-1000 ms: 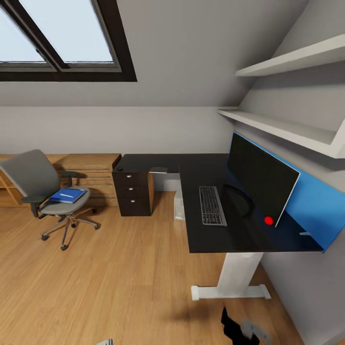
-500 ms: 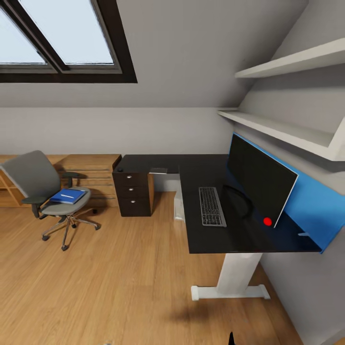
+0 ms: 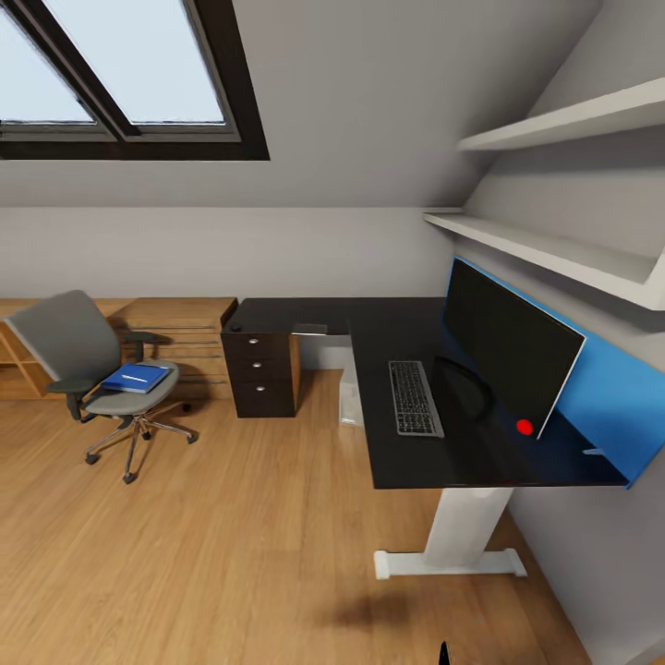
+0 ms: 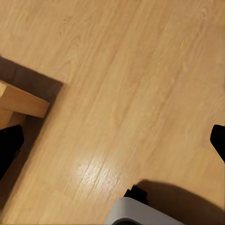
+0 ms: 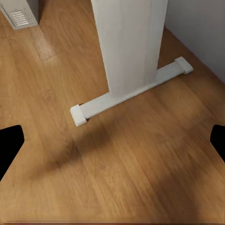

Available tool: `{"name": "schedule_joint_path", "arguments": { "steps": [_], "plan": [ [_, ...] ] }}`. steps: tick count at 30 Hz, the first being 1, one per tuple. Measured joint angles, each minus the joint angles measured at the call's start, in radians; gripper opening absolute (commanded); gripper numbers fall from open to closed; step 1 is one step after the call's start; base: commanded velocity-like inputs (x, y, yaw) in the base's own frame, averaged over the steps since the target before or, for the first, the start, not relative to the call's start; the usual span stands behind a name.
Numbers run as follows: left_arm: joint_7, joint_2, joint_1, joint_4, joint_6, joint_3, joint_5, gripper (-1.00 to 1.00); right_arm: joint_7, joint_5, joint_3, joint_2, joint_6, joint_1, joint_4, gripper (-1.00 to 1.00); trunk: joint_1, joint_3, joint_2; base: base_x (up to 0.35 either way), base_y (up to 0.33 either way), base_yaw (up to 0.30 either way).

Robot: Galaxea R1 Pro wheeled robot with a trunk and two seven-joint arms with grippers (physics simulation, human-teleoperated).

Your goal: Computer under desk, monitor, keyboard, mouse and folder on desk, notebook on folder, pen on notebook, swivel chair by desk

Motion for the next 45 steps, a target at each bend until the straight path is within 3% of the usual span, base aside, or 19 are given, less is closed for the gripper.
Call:
{"name": "schedule_joint_path", "arguments": {
  "steps": [1, 5, 11, 12, 18, 23, 45],
  "plan": [
    [0.0, 0.0, 0.0, 0.002, 0.001, -0.001, 0.001, 1.0, 0.0, 0.057, 0.042, 0.002, 0.002, 0.0, 0.0, 1.0, 0.0, 0.0, 0.0, 0.0, 0.304, 0.0],
    [0.0, 0.0, 0.0, 0.003, 0.002, -0.002, 0.001, 1.0, -0.002, 0.091, 0.066, 0.001, -0.007, 0.0, 0.0, 1.0, 0.0, 0.0, 0.0, 0.0, 0.301, 0.029],
    [0.001, -0.003, 0.0, 0.005, 0.003, -0.007, 0.002, 1.0, -0.006, 0.089, 0.069, 0.003, -0.007, 0.0, 0.0, 1.0, 0.0, -0.002, 0.0, 0.165, 0.214, 0.239],
    [-0.023, -0.003, 0.0, 0.046, 0.004, -0.009, 0.002, 1.0, -0.006, 0.092, 0.069, 0.003, -0.008, 0.0, 0.0, 1.0, 0.0, -0.003, 0.0, 0.297, 0.151, 0.267],
    [-0.133, -0.003, 0.0, 0.08, 0.006, -0.006, 0.004, 1.0, -0.007, 0.093, 0.069, 0.003, -0.008, 0.0, 0.0, 1.0, -0.001, -0.005, 0.0, 0.306, 0.122, 0.267],
    [-0.172, -0.003, 0.0, 0.09, 0.005, -0.004, 0.004, 1.0, -0.007, 0.094, 0.069, 0.003, -0.008, 0.0, 0.0, 1.0, -0.001, -0.007, 0.0, 0.317, 0.048, 0.267],
    [-0.187, -0.002, 0.0, 0.098, -0.004, -0.001, 0.003, 1.0, -0.003, 0.092, 0.071, 0.005, -0.008, 0.0, 0.001, 1.0, -0.001, -0.01, 0.0, 0.319, 0.057, 0.062]
  ]
}}
